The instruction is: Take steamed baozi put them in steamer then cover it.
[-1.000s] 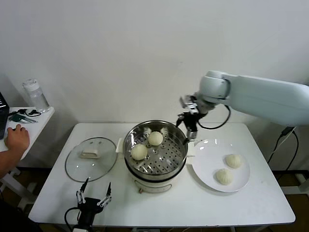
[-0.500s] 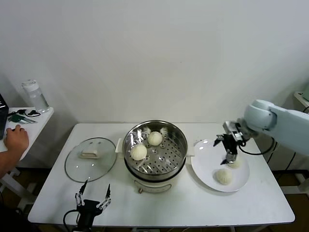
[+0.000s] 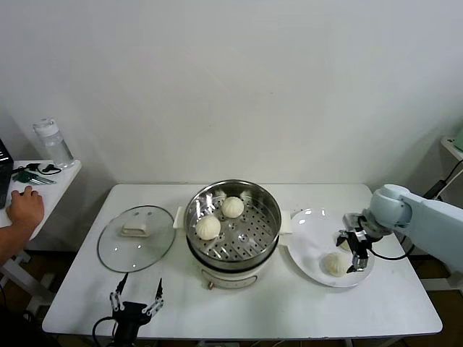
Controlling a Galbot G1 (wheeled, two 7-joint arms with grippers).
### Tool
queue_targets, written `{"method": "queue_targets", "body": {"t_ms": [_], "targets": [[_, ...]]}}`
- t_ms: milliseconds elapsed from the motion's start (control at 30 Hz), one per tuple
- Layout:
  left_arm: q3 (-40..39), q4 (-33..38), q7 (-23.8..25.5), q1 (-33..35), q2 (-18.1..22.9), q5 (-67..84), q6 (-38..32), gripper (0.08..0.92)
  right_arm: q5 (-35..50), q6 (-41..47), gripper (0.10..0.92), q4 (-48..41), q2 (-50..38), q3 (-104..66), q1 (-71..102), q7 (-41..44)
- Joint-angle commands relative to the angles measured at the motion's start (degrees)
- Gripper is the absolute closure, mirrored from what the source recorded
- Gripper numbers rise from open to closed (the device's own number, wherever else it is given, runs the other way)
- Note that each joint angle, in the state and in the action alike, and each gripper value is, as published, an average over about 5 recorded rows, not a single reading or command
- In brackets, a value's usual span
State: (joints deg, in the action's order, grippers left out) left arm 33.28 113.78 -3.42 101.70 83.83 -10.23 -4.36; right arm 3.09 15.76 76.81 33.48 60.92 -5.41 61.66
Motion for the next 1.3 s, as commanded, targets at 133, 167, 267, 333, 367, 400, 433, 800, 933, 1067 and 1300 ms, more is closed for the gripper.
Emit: {"method": "queue_targets", "body": {"t_ms": [133,167,267,333,367,400,433,800,933,1067,1300], "targets": [[0.17,-0.57,-0.01,-0.13,0.01,0.07,-0.02,0.177,-2.36,-0.26,0.203,-4.85,4.55,-1.67,3.74,0.26],[0.19,-0.59,-0.02,-0.12,0.02,0.08,-0.03,0.177,-2.36,-0.28,0.203,-4.86,4.60,-1.53,3.64,0.34],[0.22,-0.73,-0.04,-0.15,0.04,0.14,-0.05,0.177,-2.49,-0.38,0.203,-5.06,4.69,-1.44,3.52,0.51],[0.21,-0.79,-0.04,-0.18,0.01,0.16,-0.06,0.177,-2.54,-0.44,0.204,-5.19,4.72,-1.31,3.33,0.65],[0.20,-0.81,-0.04,-0.19,0.00,0.16,-0.06,0.177,-2.53,-0.47,0.210,-5.19,4.70,-1.18,3.21,0.75],[0.19,-0.82,-0.04,-0.22,0.00,0.15,-0.06,0.177,-2.53,-0.49,0.217,-5.16,4.66,-1.05,3.11,0.85],[0.18,-0.82,-0.05,-0.24,0.00,0.16,-0.05,0.177,-2.54,-0.51,0.230,-5.12,4.62,-0.96,3.04,0.93],[0.29,-0.68,-0.09,-0.07,0.01,0.22,-0.12,0.177,-2.49,-2.85,0.324,-4.74,3.88,-0.23,0.48,1.37],[0.27,-0.62,-0.08,0.10,-0.05,0.25,-0.11,0.177,-3.07,-8.56,0.329,-3.61,3.31,3.91,-7.62,2.55],[0.12,-0.70,-0.07,0.29,-0.14,0.17,-0.16,0.177,-4.08,-18.79,0.330,-2.32,3.83,11.89,-20.54,4.41],[0.01,-0.47,-0.04,0.38,-0.28,0.09,0.00,0.177,-3.54,-34.51,0.330,-1.53,10.61,24.54,-44.14,6.23]]}}
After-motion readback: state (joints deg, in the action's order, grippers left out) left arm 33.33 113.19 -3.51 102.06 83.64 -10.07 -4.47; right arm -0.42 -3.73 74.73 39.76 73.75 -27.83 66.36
